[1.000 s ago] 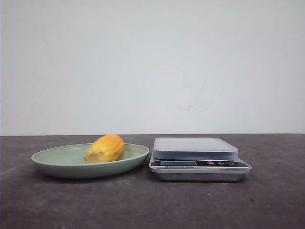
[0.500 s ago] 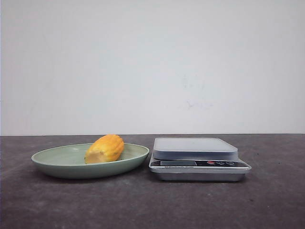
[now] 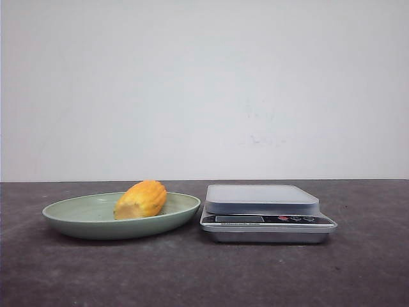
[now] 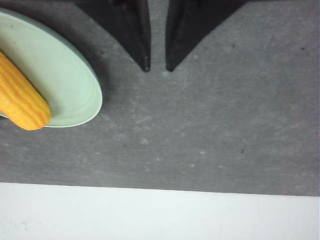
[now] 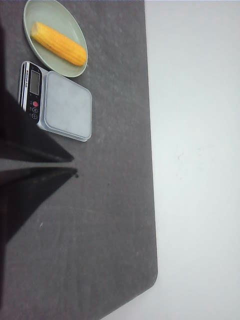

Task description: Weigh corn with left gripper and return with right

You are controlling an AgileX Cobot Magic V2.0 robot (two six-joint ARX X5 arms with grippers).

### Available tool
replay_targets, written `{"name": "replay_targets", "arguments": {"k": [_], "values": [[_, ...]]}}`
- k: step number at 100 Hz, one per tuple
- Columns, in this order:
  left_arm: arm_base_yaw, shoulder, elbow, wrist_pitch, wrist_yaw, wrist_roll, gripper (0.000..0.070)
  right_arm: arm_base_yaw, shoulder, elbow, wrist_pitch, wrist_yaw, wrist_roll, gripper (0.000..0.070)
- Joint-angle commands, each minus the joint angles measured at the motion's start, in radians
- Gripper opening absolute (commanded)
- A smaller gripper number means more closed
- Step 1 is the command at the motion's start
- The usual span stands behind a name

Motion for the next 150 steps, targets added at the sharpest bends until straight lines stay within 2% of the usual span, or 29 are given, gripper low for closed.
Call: {"name": "replay_targets", "arguments": {"k": [1,84,92,98,106,117,128,139,150], "values": [[0.000,-0.002,-0.018,-0.006,0.002,0.009,0.0012,0.002,0.000,0.014,0.011,0.001,0.010,0.0009],[0.000,-0.002,-0.017,-0.005,0.002,0.009,0.0012,0.002,0.000,0.014,0.011,0.000,0.010,0.0009],[0.000,-0.002,-0.017,-0.006,0.002,0.009,0.0012,-0.001,0.000,0.011,0.031,0.005,-0.045,0.0009],[0.000,-0.002,-0.017,-0.006,0.002,0.009,0.0012,-0.004,-0.002,-0.012,0.101,0.014,-0.049,0.0009],[0.000,-0.002,-0.017,-0.006,0.002,0.009,0.0012,-0.006,-0.021,-0.093,0.261,0.021,-0.080,0.0009],[0.000,-0.002,-0.017,-0.005,0.002,0.009,0.0012,-0.035,-0.084,-0.280,0.510,-0.003,-0.108,0.0009],[0.000,-0.002,-0.017,-0.005,0.002,0.009,0.0012,-0.072,-0.157,-0.499,0.696,-0.002,-0.102,0.0009],[0.000,-0.002,-0.017,-0.005,0.002,0.009,0.0012,-0.113,-0.220,-0.726,0.840,-0.001,-0.102,0.0009],[0.000,-0.002,-0.017,-0.005,0.002,0.009,0.0011,-0.138,-0.264,-0.919,0.925,0.000,-0.102,0.0009]]}}
